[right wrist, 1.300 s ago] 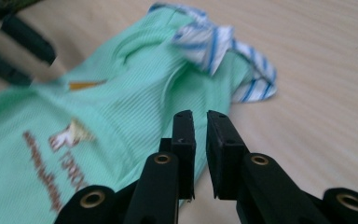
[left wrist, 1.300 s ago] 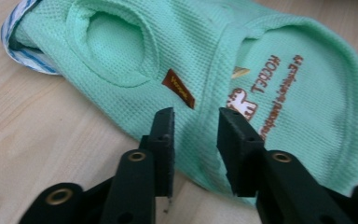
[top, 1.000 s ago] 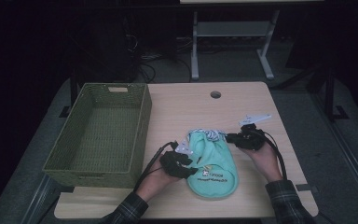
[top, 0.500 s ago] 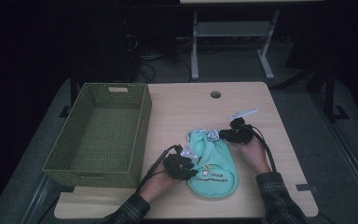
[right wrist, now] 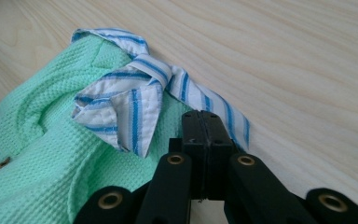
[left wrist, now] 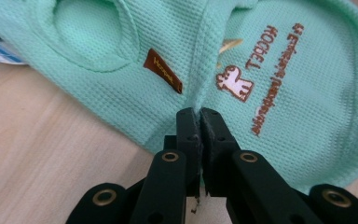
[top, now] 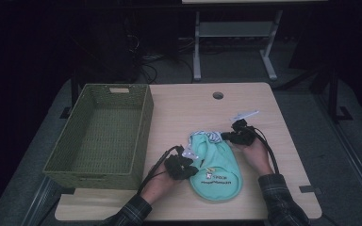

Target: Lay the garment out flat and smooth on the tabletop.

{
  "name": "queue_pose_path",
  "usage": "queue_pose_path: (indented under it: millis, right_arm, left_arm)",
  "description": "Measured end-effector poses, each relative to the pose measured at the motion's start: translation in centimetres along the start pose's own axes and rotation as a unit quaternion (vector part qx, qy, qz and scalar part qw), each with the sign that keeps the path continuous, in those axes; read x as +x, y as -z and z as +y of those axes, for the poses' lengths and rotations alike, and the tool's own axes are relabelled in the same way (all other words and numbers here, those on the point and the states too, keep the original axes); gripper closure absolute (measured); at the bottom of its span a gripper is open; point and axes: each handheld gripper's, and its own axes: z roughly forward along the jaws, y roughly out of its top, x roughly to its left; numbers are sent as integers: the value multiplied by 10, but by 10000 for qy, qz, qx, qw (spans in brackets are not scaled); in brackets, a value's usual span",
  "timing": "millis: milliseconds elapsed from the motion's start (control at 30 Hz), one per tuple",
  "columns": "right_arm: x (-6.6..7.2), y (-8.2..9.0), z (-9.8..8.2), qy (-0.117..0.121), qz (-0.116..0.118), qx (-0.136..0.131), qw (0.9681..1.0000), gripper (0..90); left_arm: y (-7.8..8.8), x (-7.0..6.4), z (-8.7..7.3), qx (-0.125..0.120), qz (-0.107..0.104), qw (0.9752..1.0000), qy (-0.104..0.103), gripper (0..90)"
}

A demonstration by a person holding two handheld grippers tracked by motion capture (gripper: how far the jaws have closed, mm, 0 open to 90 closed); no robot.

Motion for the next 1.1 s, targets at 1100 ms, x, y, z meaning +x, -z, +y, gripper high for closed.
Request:
queue_pose_path:
  millis: [1100]
  right_arm:
    - [-7, 43, -19, 106, -6, -251, 9996, 895]
  left_arm:
    - [11, 12, 14, -344, 93, 9993, 80, 872]
